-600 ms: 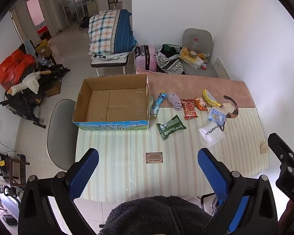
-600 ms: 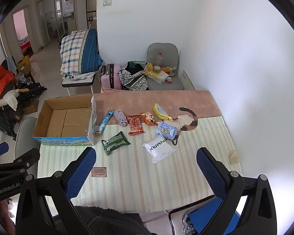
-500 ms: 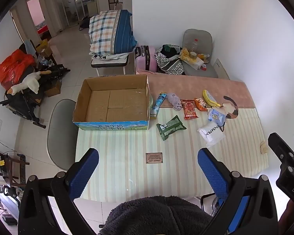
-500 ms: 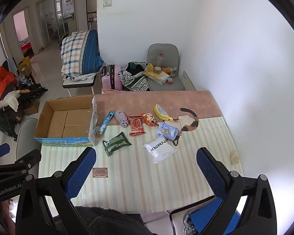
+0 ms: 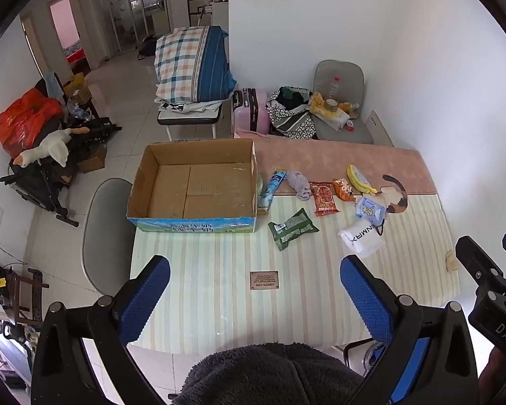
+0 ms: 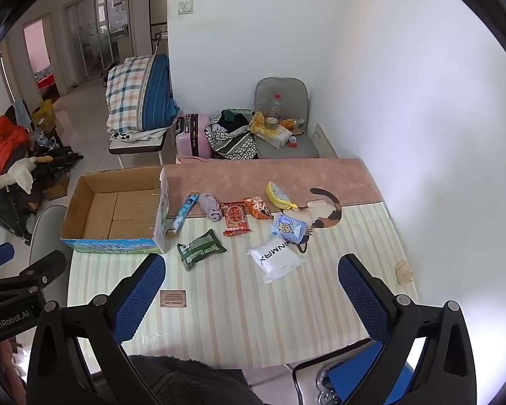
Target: Organize soft objects
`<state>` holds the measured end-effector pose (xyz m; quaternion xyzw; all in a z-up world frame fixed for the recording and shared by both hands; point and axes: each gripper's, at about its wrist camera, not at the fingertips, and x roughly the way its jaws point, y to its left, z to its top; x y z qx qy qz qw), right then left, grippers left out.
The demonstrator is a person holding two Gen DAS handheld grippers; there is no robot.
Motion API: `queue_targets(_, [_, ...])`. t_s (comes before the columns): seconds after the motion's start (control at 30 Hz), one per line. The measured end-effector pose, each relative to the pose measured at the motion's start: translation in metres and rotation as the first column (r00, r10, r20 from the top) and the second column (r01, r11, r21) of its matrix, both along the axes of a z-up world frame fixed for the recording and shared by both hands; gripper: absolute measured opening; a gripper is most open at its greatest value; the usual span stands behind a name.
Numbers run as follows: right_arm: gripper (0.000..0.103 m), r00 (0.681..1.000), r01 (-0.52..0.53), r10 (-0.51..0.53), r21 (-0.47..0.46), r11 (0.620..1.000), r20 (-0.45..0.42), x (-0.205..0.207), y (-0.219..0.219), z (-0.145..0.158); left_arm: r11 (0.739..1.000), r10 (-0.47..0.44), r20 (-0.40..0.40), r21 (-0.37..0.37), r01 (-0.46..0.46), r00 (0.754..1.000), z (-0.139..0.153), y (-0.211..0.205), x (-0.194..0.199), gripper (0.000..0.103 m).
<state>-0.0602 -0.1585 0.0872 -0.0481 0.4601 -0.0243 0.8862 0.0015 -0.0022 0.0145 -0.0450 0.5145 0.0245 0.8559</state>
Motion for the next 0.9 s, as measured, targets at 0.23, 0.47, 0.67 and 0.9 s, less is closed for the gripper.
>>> queue_targets(0.23, [0.103,1.000,0.011,-0.011,0.015,1.000,0.011,-0.004,-0.013,0.002,1.000,0.005,0.007,0.004,-0.005,1.000,-0.001,-0.002,-0.002,0.103])
queue_targets(0.47, [0.103,1.000,0.010,-0.010,0.009,1.000,0.014,-0.003,-0.017,0.000,1.000,0.005,0.013,0.009,-0.005,1.000,0.000,-0.004,-0.003,0.103])
queue_targets(0.67, [0.103,1.000,0.013,-0.013,0.010,1.000,0.012,-0.003,-0.016,-0.001,1.000,0.003,0.014,0.009,-0.003,1.000,0.002,-0.005,-0.002,0.103])
queue_targets(0.9, [0.103,1.000,0.011,-0.012,0.015,1.000,0.018,-0.003,-0.018,-0.001,1.000,0.001,0.009,0.008,-0.001,1.000,0.004,-0.009,0.000,0.103])
